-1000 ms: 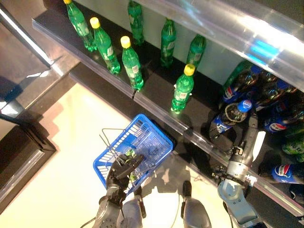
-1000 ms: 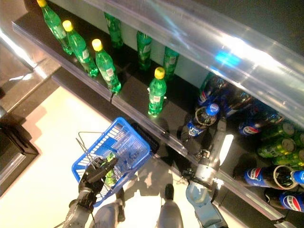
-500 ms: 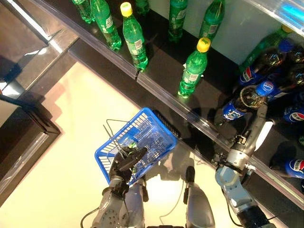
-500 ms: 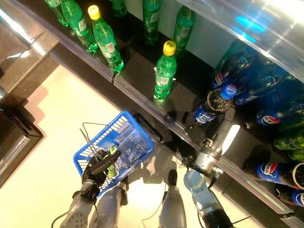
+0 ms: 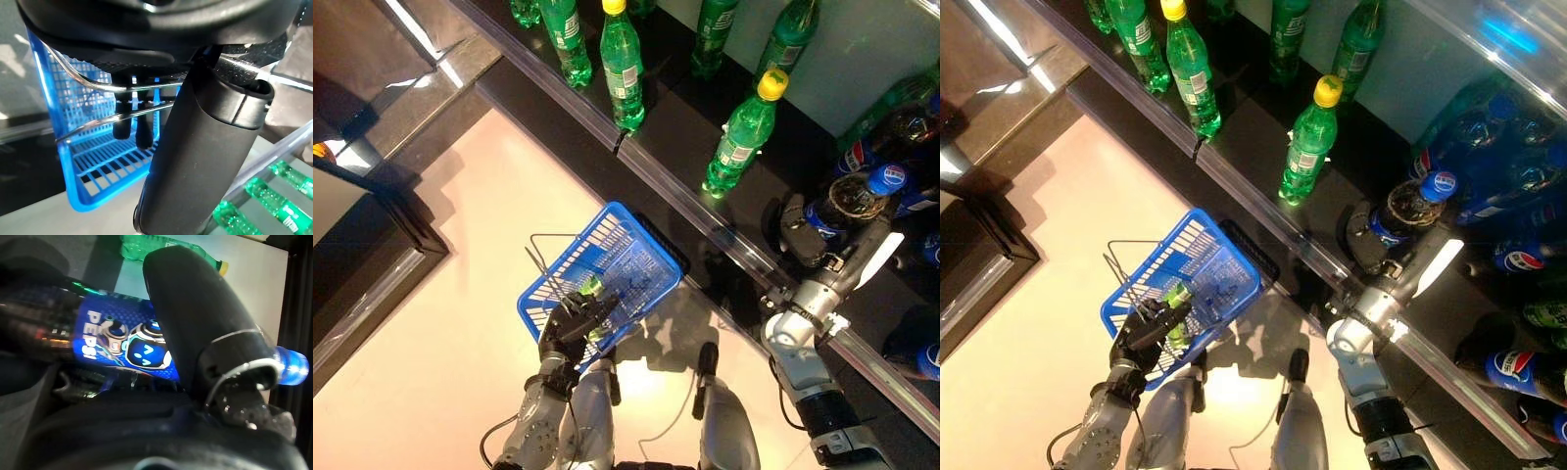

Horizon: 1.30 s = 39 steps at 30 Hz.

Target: Pick up the drink and place into the basket.

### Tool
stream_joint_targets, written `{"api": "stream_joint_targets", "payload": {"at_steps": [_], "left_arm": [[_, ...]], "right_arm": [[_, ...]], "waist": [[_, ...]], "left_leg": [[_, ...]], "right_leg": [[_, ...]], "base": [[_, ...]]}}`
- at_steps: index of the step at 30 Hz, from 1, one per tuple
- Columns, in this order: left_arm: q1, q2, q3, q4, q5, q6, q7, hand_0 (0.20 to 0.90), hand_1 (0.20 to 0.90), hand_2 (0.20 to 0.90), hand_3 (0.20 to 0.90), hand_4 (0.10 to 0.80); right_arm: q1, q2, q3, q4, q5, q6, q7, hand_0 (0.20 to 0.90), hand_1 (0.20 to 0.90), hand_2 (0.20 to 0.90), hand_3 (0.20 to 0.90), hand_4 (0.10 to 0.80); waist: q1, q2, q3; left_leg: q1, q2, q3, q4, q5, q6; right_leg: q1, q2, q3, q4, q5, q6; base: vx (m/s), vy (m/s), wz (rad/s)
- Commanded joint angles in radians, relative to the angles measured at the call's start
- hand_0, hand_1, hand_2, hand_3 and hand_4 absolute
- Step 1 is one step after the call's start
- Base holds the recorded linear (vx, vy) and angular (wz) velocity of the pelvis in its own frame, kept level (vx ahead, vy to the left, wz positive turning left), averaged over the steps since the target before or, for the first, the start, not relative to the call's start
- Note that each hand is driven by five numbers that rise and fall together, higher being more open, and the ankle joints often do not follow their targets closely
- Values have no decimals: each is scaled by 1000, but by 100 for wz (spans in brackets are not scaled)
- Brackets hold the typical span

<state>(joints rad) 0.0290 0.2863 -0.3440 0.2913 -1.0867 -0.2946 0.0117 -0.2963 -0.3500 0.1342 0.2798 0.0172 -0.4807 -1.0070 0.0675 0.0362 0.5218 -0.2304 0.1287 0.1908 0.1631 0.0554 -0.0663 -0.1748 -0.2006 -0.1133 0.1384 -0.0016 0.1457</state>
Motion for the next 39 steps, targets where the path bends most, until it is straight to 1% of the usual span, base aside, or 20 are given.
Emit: {"api": "stream_joint_targets", "payload": {"at_steps": [1,9,10,11,12,13,18,27,35,39], "left_arm": [[-51,66,61,-304,42,-109,-128,300,300,300,200,100],[-70,75,54,-289,42,-90,-132,300,300,300,200,100],[-75,77,51,-282,37,-91,-130,300,300,300,200,100],[-78,75,50,-277,36,-91,-128,300,300,300,200,100],[-79,74,50,-276,36,-90,-128,300,300,300,200,100],[-81,73,51,-275,35,-85,-129,300,300,300,200,100],[-72,71,46,-283,43,-79,-128,300,300,300,200,100],[-50,74,54,-283,40,-70,-139,300,300,300,200,100],[17,71,69,-298,47,-44,-160,300,300,300,200,100],[75,59,71,-307,61,-36,-173,300,300,300,200,100]], "right_arm": [[-91,-71,-59,-44,56,-91,-28,900,900,900,900,800],[-139,-86,-80,21,115,-95,-18,900,900,900,900,800],[-159,-93,-82,45,135,-95,-8,801,801,801,785,685],[-168,-93,-82,60,145,-93,2,429,429,429,351,251],[-170,-93,-82,63,145,-93,4,356,356,356,266,166],[-176,-94,-80,70,148,-89,10,300,300,300,200,100],[-160,-90,-74,51,165,-64,19,300,300,300,200,100],[-115,-70,-88,40,176,-59,12,300,300,300,200,100],[-19,-34,-102,-2,179,-36,-2,300,300,300,200,100],[73,-6,-105,-45,169,-28,-4,300,300,300,200,100]], "waist": [[29,-4,-40],[43,5,-30],[46,10,-29],[47,13,-28],[47,13,-27],[48,14,-28],[51,15,-27],[55,12,-44],[63,3,-86],[66,-5,-127]], "left_leg": [[-126,24,-142,245,-91,-87],[-140,30,-167,263,-86,-97],[-142,31,-172,266,-80,-101],[-142,31,-175,266,-77,-102],[-142,31,-175,265,-76,-103],[-140,31,-177,264,-75,-104],[-130,34,-177,256,-77,-105],[-102,43,-173,248,-80,-112],[-42,53,-161,228,-78,-117],[16,60,-147,205,-70,-121]], "right_leg": [[41,-61,-96,-30,100,32],[54,-54,-111,-31,99,28],[55,-52,-113,-32,99,27],[57,-51,-113,-33,99,27],[57,-51,-113,-33,99,27],[60,-51,-113,-35,99,27],[76,-52,-118,-42,101,32],[115,-54,-124,-58,102,45],[178,-53,-131,-77,100,58],[221,-51,-133,-82,96,64]], "base": [[30,-57,6],[33,-53,5],[0,0,0],[31,-17,1],[0,0,0],[0,0,0],[21,-14,1],[19,0,2],[85,13,5],[134,47,1]]}}
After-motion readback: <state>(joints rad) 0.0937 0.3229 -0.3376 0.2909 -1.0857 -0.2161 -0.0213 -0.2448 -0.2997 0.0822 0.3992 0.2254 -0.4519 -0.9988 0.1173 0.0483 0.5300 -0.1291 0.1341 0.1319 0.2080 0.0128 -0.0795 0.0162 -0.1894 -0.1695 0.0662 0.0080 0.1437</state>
